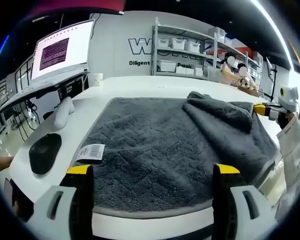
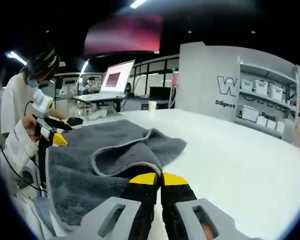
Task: Open the folded towel by lifting each exposed corner and separating the folded layers until the towel lies flat within the target outline without major curled edges
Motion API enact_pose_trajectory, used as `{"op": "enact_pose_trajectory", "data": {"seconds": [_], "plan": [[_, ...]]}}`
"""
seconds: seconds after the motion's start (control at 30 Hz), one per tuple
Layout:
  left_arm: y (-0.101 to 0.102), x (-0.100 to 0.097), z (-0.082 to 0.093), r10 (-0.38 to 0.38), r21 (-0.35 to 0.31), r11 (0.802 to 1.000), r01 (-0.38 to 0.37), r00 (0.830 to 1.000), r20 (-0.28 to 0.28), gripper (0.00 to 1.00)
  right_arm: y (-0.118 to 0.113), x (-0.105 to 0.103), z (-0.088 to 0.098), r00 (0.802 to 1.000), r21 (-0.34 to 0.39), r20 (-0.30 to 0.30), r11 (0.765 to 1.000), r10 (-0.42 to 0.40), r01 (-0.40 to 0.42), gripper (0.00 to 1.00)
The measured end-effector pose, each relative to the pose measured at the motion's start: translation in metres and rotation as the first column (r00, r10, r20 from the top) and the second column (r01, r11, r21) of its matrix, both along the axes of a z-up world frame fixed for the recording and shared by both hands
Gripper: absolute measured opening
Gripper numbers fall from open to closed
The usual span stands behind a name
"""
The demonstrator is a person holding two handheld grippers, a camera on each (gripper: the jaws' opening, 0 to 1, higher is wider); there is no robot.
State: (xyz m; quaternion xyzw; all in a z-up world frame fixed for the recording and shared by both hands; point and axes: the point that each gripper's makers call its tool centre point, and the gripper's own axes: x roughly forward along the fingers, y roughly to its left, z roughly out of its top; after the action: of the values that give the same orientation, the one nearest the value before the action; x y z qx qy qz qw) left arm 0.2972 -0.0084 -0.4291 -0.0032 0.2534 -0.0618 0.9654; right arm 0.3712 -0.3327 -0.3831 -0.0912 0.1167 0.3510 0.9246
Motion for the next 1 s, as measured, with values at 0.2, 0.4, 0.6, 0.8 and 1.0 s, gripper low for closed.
{"op": "enact_pose_trajectory", "data": {"seconds": [0.2, 0.4, 0.6, 0.8, 1.0], "plan": [[-0.002, 0.0, -0.001, -0.007, 0.006, 1.0, 0.007, 1.0, -0.008, 0.98, -0.019, 0.004, -0.008, 0.999, -0.004, -0.019, 0.999, -0.044, 0.044, 0.0], [-0.001, 0.001, 0.0, -0.003, 0.008, 1.0, 0.003, 1.0, -0.004, 0.98, -0.035, 0.006, -0.02, 0.996, -0.037, -0.043, 0.997, -0.074, 0.072, 0.0], [-0.002, 0.001, -0.001, -0.006, 0.01, 1.0, 0.007, 1.0, -0.007, 0.98, -0.049, 0.007, -0.036, 0.993, -0.102, -0.056, 0.99, -0.101, 0.095, 0.0], [-0.001, 0.001, 0.0, -0.003, 0.013, 1.0, 0.003, 1.0, -0.007, 0.98, -0.056, 0.008, -0.047, 0.992, -0.133, -0.075, 0.987, -0.104, 0.094, 0.0], [-0.003, 0.002, -0.002, -0.008, 0.013, 1.0, 0.008, 1.0, -0.011, 0.98, -0.064, 0.008, -0.055, 0.99, -0.155, -0.084, 0.983, -0.117, 0.103, 0.0]]}}
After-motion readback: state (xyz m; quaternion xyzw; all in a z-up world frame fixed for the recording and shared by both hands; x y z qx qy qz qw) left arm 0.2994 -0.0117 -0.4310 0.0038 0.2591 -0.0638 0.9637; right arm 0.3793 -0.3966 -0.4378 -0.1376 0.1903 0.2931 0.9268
